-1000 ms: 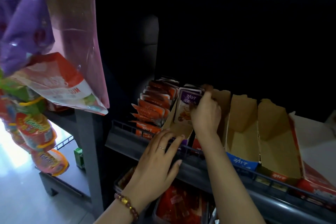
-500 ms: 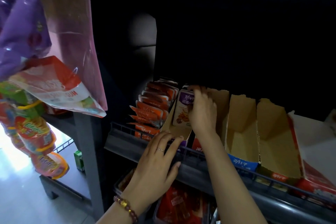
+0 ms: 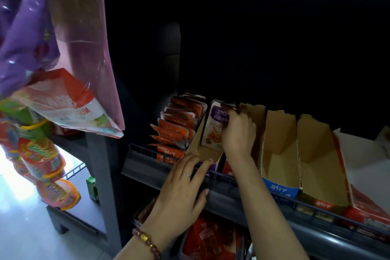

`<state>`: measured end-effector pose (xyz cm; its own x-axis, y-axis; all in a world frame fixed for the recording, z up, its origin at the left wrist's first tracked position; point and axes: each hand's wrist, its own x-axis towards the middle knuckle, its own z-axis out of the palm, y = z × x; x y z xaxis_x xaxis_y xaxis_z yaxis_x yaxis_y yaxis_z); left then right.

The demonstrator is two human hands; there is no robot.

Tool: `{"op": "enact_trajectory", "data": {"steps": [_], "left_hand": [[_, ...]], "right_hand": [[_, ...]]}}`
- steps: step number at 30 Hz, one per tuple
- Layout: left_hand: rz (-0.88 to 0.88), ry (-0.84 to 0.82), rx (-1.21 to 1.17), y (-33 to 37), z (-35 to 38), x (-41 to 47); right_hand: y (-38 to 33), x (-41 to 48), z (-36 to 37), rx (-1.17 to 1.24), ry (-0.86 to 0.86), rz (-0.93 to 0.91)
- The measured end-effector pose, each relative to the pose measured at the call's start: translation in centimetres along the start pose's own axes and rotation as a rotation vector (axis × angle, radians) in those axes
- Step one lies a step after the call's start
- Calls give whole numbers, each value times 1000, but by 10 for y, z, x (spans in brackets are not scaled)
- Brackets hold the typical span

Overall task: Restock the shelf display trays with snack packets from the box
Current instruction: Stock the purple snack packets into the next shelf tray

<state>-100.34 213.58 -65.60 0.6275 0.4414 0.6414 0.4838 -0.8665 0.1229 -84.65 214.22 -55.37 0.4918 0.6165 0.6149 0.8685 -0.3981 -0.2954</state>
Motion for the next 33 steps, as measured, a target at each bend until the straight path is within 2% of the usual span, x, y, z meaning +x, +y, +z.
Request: {"op": "enact_trajectory", "data": {"steps": [7, 16, 20, 33], "left_hand": [[1, -11, 19, 0, -2, 0], [1, -24, 18, 0, -2, 0], [3, -26, 20, -1, -1, 0], [71, -75, 24, -9, -6, 1]], "right_hand": [[-1, 0, 1, 64, 3, 15], [-9, -7, -7, -95, -131, -49], [-12, -9, -11, -118, -152, -19], [-6, -14, -7, -46, -77, 8]]}}
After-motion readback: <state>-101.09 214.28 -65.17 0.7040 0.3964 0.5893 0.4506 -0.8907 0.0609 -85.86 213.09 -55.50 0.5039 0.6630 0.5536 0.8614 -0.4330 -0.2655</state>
